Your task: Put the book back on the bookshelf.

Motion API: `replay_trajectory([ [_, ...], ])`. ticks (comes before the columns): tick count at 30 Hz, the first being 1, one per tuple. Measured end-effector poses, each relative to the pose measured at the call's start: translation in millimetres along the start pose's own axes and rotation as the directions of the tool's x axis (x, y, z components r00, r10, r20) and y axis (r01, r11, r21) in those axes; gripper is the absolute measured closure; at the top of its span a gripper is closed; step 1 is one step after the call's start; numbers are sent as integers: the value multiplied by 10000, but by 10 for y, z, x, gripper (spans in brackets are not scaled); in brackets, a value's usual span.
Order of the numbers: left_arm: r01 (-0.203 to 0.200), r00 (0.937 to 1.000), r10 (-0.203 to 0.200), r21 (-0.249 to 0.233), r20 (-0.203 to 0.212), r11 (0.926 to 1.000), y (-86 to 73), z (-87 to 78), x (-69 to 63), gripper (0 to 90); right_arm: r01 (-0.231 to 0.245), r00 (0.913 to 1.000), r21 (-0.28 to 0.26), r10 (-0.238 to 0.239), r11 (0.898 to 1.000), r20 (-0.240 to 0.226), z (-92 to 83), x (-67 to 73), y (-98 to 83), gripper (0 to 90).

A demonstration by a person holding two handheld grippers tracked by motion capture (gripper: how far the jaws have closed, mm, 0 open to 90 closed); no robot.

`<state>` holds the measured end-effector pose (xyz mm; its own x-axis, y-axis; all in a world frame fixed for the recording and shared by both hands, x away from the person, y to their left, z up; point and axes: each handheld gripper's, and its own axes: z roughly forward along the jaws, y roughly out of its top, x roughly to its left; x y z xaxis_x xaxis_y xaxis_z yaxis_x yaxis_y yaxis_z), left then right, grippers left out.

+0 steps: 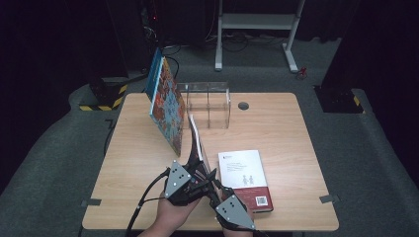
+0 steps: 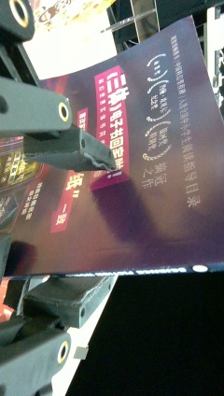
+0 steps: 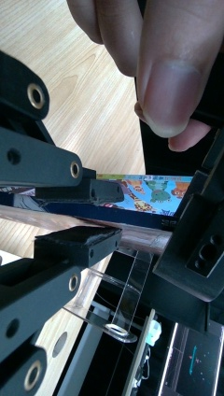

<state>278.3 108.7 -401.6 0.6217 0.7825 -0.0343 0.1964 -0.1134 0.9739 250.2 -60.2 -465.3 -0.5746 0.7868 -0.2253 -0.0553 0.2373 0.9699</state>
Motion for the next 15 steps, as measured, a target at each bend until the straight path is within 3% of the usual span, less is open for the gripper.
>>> replay_trajectory([
  [15, 35, 9999, -37, -185, -121, 9998, -29, -15, -10, 515, -49, 9999, 48, 50, 10000, -137, 29, -9, -3, 745],
])
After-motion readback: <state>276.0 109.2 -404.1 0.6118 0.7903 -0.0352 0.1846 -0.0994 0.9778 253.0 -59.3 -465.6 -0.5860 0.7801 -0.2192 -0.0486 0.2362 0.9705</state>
